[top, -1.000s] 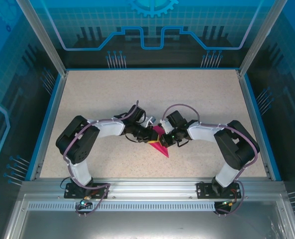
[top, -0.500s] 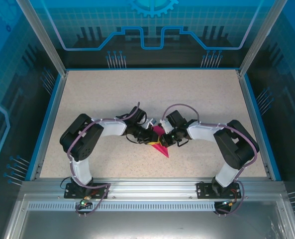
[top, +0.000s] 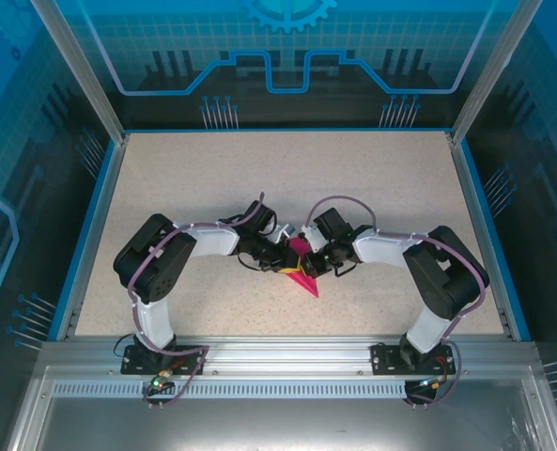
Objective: Fold a paper plane with a square sheet of paper (fold left side to right side)
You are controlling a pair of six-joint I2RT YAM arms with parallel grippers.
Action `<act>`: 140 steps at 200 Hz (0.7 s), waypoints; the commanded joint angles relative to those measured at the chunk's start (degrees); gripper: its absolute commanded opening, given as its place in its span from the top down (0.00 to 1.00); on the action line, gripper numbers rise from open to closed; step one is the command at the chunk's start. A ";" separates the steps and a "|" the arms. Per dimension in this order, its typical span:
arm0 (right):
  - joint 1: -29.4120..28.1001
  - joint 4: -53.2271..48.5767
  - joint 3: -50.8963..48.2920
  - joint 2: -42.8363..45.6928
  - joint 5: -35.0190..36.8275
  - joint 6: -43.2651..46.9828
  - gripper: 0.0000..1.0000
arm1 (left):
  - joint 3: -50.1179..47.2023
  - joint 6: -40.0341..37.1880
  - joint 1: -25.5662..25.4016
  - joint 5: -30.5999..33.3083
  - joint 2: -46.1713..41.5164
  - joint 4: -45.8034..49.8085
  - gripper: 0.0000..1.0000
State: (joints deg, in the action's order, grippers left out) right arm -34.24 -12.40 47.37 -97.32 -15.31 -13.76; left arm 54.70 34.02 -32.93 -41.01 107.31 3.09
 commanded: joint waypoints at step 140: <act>-1.26 -4.13 -0.44 -2.86 1.14 -0.06 1.00 | -2.83 -2.16 1.85 8.33 2.26 1.92 0.82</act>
State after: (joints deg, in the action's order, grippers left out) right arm -34.46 -12.64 48.01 -97.69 -15.51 -13.74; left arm 51.94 33.98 -31.48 -36.45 107.42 2.42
